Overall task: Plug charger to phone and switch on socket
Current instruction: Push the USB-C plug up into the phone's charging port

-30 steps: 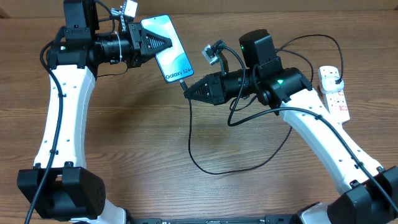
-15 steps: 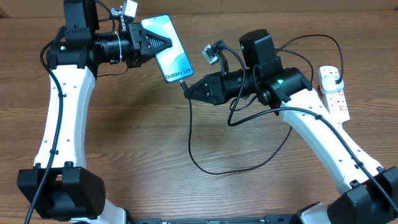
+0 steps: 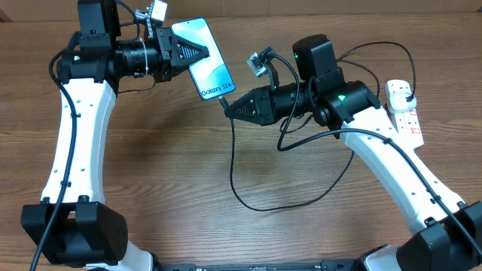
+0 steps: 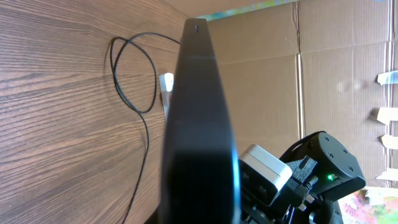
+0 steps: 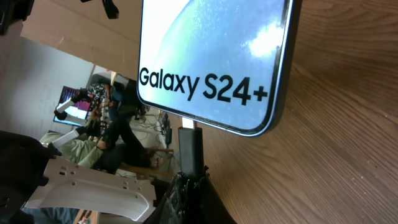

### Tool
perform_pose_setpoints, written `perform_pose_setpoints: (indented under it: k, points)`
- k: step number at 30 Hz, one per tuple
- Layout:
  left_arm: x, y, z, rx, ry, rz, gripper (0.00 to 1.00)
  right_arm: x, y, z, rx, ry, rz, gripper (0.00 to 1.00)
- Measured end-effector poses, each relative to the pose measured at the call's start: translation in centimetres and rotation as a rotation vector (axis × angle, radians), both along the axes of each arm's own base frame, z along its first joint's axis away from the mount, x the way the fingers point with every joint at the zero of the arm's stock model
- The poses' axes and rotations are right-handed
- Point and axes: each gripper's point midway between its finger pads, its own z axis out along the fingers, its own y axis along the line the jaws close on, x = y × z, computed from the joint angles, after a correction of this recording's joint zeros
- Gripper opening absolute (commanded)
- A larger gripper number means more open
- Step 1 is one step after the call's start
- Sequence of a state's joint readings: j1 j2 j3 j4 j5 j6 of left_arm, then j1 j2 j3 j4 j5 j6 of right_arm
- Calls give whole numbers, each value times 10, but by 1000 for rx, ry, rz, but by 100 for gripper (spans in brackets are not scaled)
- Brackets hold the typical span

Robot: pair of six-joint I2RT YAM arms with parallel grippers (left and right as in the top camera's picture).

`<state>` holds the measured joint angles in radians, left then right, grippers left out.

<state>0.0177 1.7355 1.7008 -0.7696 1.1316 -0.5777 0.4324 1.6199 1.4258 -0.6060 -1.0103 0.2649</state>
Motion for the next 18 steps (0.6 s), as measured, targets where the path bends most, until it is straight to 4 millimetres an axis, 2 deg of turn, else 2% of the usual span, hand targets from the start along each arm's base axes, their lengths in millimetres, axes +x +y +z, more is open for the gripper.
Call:
perform_pose_setpoints:
  k: [18]
  points:
    - [1, -8, 1, 14, -28, -10, 4, 7, 1, 5, 25, 13, -25, 4]
